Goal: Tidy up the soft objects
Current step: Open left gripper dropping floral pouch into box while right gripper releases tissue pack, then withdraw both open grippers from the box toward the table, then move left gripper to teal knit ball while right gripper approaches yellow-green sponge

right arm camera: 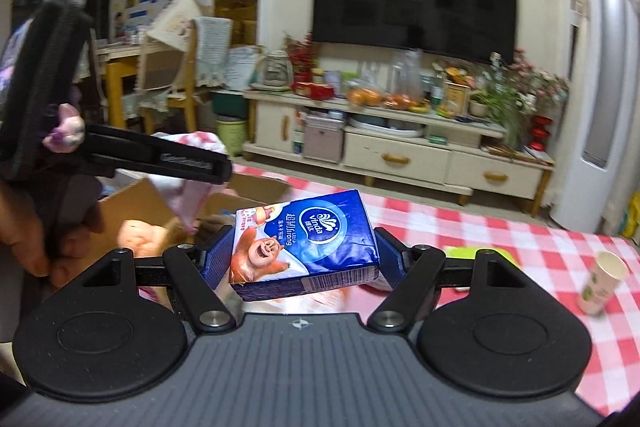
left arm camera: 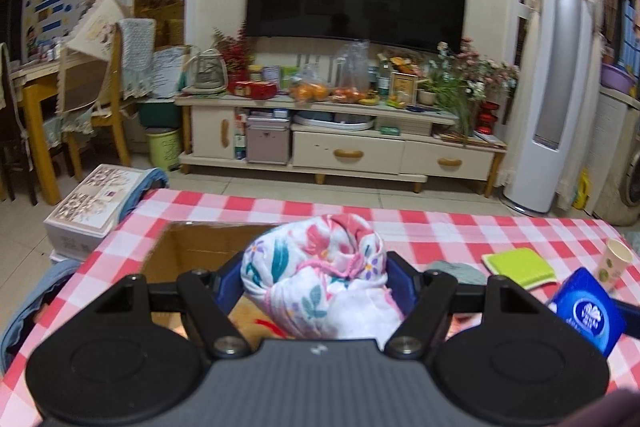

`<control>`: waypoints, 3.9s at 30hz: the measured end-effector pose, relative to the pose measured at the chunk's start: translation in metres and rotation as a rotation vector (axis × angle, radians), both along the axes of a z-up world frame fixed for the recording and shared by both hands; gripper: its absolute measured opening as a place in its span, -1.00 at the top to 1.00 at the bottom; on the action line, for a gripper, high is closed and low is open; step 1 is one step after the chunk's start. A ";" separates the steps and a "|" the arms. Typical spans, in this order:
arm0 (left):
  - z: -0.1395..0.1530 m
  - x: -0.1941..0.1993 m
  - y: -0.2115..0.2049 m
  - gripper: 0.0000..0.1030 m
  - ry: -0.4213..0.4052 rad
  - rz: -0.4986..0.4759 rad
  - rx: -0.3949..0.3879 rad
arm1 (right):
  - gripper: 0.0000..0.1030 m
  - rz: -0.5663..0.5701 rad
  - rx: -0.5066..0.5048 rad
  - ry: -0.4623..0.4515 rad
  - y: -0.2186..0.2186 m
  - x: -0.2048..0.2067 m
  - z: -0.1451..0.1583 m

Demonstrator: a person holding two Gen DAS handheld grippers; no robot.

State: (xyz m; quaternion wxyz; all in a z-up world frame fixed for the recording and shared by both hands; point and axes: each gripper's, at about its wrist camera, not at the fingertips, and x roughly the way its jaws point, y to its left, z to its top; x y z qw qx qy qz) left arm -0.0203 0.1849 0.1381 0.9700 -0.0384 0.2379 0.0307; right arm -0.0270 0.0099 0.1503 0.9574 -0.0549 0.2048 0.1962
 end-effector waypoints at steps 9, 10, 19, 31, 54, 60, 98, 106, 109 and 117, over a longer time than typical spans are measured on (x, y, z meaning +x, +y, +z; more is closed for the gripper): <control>-0.003 0.010 0.041 -0.39 0.012 0.089 -0.032 | -0.78 0.100 -0.003 0.006 0.022 0.003 -0.002; -0.004 0.011 0.045 -0.39 0.014 0.095 -0.032 | -0.78 0.112 -0.004 0.009 0.024 0.003 -0.003; -0.013 0.022 0.058 -0.39 0.050 0.122 -0.002 | -0.79 0.210 -0.022 0.047 0.047 0.005 -0.016; -0.014 0.026 0.050 -0.64 0.062 0.139 0.068 | -0.99 0.236 -0.024 0.065 0.052 0.004 -0.015; -0.012 0.034 -0.005 -0.82 0.056 0.064 0.125 | -1.00 0.005 0.088 0.082 -0.011 -0.013 -0.015; -0.013 0.036 -0.025 -0.83 0.060 0.037 0.145 | -1.00 -0.030 0.107 0.097 -0.012 -0.015 -0.018; -0.033 0.053 -0.111 -0.85 0.086 -0.099 0.204 | -1.00 -0.376 0.222 0.154 -0.094 0.009 -0.055; -0.046 0.065 -0.138 -0.85 0.122 -0.159 0.168 | -1.00 -0.433 0.332 0.225 -0.135 0.050 -0.077; -0.052 0.072 -0.148 -0.85 0.138 -0.184 0.155 | -1.00 -0.433 0.337 0.222 -0.145 0.069 -0.081; -0.067 0.102 -0.169 -0.85 0.181 -0.192 0.138 | -1.00 -0.415 0.343 0.219 -0.155 0.124 -0.087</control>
